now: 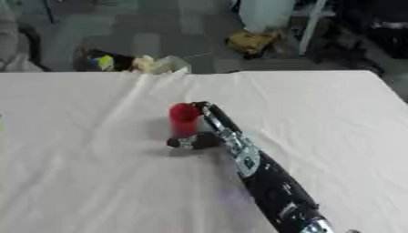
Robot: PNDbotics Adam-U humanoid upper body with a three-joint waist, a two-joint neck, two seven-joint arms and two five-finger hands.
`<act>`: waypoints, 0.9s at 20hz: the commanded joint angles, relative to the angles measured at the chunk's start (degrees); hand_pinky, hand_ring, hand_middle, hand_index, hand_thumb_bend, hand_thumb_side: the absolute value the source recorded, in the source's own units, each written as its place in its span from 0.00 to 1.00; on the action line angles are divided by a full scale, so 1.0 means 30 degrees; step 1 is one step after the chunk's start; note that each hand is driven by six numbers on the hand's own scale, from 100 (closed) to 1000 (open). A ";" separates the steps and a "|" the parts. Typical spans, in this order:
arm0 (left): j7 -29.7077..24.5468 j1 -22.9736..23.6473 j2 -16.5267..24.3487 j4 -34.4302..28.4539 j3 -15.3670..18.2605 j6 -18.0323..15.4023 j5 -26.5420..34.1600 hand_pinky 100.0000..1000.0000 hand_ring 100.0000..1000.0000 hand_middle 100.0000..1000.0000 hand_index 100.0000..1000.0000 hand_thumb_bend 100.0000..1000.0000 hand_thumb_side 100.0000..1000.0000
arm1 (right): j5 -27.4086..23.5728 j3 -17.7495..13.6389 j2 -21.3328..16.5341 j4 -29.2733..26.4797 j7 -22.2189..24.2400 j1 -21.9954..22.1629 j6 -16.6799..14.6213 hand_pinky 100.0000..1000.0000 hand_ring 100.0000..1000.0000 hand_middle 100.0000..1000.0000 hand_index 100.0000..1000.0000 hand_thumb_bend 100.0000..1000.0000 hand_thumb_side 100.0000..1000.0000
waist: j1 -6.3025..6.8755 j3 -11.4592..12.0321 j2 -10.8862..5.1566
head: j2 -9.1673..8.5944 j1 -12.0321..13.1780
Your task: Pour the contents of one cup into another cup.
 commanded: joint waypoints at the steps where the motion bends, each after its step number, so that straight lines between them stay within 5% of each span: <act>1: -0.0021 -0.0330 0.0094 -0.0156 0.0005 0.0039 0.0065 0.09 0.42 0.46 0.74 0.00 0.42 | 0.0116 0.0081 -0.0045 -0.0186 0.0115 -0.0506 -0.0084 0.75 0.71 0.44 0.71 0.79 0.54 | 0.0038 0.0022 -0.0341 | -0.0003 -0.0079; 10: -0.0014 -0.0347 0.0047 -0.0060 -0.0019 0.0028 0.0076 0.09 0.41 0.45 0.74 0.00 0.42 | -0.0048 0.0169 0.0251 -0.0182 0.0265 -0.0640 -0.0098 0.65 0.53 0.29 0.55 0.65 0.38 | 0.0040 0.0062 -0.0375 | 0.0022 -0.0144; 15: 0.0007 -0.0352 0.0026 -0.0024 -0.0012 0.0053 0.0093 0.10 0.41 0.45 0.74 0.00 0.42 | -0.0228 0.0246 0.0416 -0.0156 0.0640 -0.0601 0.0037 0.50 0.39 0.21 0.48 0.56 0.14 | 0.0032 0.0059 -0.0362 | 0.0045 -0.0200; 18: 0.0019 -0.0364 0.0024 -0.0006 0.0001 0.0060 0.0109 0.10 0.41 0.45 0.74 0.00 0.43 | -0.0362 0.0255 0.0468 -0.0166 0.0874 -0.0582 0.0187 0.46 0.36 0.18 0.45 0.38 0.00 | 0.0018 0.0020 -0.0352 | 0.0059 -0.0215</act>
